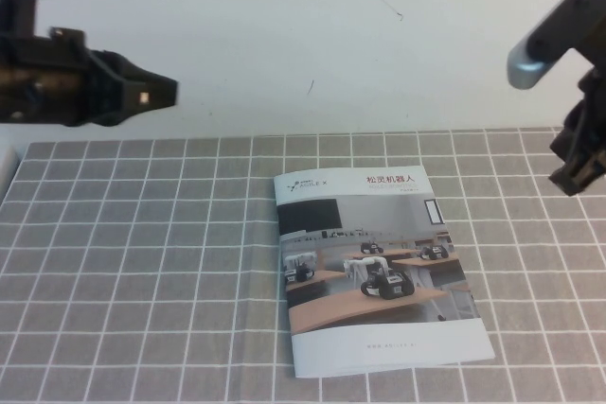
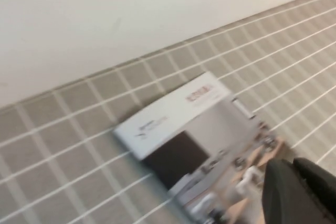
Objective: Close book
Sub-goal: 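Close the open booklet and leave it lying on the table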
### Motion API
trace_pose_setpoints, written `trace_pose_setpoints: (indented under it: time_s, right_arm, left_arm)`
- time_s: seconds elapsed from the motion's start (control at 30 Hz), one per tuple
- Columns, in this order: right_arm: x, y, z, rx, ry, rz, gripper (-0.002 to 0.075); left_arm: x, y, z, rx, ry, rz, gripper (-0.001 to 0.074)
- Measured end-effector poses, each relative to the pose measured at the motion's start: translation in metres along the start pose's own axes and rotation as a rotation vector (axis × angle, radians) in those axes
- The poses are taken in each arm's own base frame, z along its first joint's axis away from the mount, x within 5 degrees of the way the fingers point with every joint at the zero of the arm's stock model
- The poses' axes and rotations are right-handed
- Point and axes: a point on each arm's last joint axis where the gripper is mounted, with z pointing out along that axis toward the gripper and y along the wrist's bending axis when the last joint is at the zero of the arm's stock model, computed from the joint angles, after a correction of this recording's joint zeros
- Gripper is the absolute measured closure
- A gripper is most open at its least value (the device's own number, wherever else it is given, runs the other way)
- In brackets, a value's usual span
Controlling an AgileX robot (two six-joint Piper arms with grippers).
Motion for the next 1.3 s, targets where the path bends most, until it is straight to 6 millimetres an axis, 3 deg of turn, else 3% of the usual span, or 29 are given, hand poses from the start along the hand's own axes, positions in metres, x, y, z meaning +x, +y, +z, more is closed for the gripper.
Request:
trace_pose_setpoints:
  time_s: [0.23,0.43,0.7,0.93,1.1,1.3]
  right_arm:
    - [0.038,0.014,-0.030,0.009,0.064,-0.018,0.0729]
    - [0.091,0.039,-0.056,0.028,0.029,0.039,0.0729]
    - [0.158,0.074,-0.067,0.087,-0.143,0.202,0.0729]
    - [0.200,0.097,-0.058,0.125,-0.336,0.318,0.0729]
    - [0.214,0.106,-0.054,0.143,-0.426,0.336,0.0729]
    - [0.221,0.111,-0.049,0.113,-0.392,0.377,0.0729]
  left_arm:
    - [-0.004,-0.039,-0.081,-0.290,-0.056,0.174,0.0735]
    - [0.026,-0.065,-0.121,-0.437,-0.171,0.243,0.0736]
    - [0.094,-0.079,-0.144,-0.591,-0.347,0.314,0.0736]
    - [0.149,-0.089,-0.144,-0.548,-0.392,0.257,0.0736]
    - [0.170,-0.088,-0.140,-0.544,-0.385,0.254,0.0736]
    - [0.174,-0.087,-0.138,-0.543,-0.379,0.251,0.0736]
